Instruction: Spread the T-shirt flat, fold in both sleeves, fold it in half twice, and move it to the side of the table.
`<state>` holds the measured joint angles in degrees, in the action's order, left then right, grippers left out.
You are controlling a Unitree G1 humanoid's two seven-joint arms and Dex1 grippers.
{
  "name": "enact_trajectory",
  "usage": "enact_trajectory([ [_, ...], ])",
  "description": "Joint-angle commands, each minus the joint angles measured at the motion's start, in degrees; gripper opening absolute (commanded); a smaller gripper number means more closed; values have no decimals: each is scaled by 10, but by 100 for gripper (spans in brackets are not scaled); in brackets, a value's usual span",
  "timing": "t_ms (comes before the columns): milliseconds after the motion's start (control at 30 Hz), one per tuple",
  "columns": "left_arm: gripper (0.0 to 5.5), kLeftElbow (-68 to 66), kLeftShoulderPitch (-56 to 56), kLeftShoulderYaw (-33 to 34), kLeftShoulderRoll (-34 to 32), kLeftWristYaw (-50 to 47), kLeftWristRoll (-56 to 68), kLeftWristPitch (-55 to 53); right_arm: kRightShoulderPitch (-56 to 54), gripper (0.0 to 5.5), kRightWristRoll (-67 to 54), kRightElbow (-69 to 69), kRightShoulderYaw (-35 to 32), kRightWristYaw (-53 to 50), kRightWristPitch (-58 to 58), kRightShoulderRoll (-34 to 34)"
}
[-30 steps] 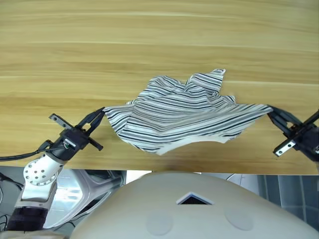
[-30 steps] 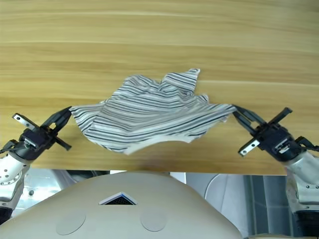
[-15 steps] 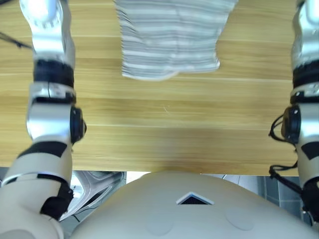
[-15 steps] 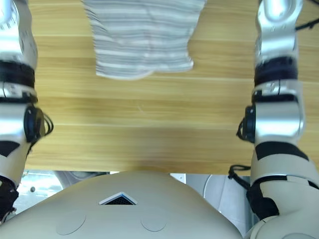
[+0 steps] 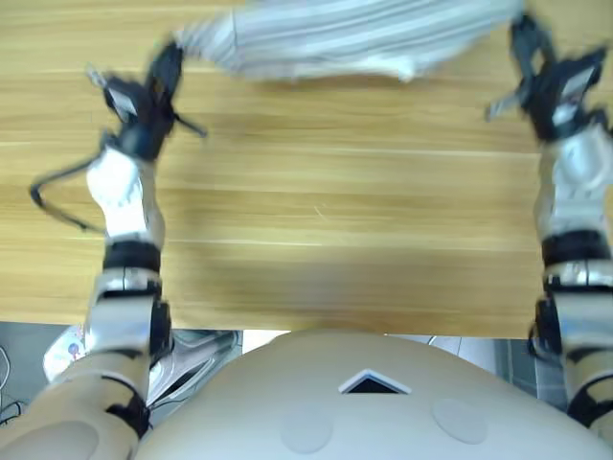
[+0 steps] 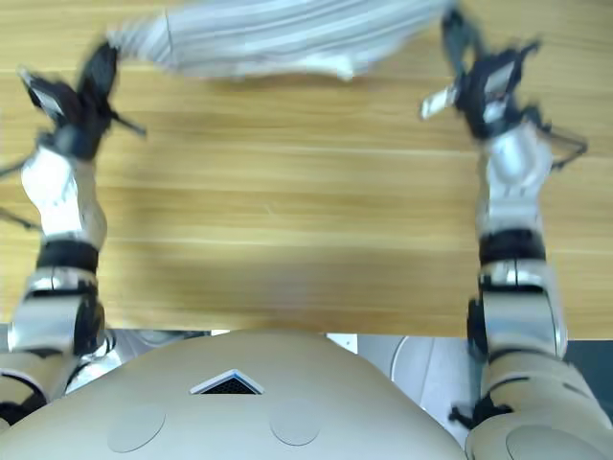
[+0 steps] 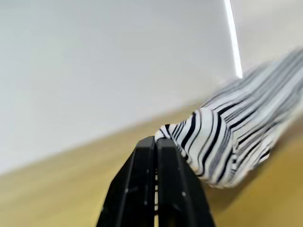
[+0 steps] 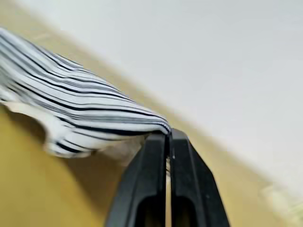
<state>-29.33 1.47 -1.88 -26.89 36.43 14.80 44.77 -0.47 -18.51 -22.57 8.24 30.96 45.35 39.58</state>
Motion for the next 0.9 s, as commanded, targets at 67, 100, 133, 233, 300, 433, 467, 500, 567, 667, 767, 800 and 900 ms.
enact_trajectory([
  [67,2,172,260,-32,-80,40,-90,20,198,0,21,157,4,97,-21,104],
  [100,2,178,271,-26,-83,38,-87,15,200,0,43,147,-1,97,-28,105],
  [133,2,175,274,-22,-85,36,-87,8,199,0,67,133,-7,92,-35,104],
  [233,2,160,273,-11,-86,27,-88,-3,197,0,122,96,-17,81,-45,100],
  [300,2,173,283,-5,-86,25,-84,-9,203,0,150,85,-23,78,-47,99],
  [433,2,175,279,21,-84,3,-90,-13,226,0,237,87,-21,62,-47,111],
  [467,2,176,277,28,-83,-1,-89,-16,235,0,247,93,-23,60,-47,114],
  [500,20,178,277,33,-83,-5,-89,-18,248,0,253,101,-27,60,-49,120],
  [567,52,186,288,38,-82,-7,-86,-19,272,28,258,117,-39,59,-50,134],
  [667,94,214,338,42,-80,-5,-79,-14,314,73,235,154,-72,66,-57,155],
  [767,155,211,327,73,-74,-33,-81,-31,351,136,203,192,-119,66,-69,165],
  [800,167,209,316,78,-71,-40,-83,-37,357,150,193,203,-130,67,-73,163],
  [900,205,194,285,105,-58,-70,-68,-62,398,155,104,245,-185,84,-65,158],
])
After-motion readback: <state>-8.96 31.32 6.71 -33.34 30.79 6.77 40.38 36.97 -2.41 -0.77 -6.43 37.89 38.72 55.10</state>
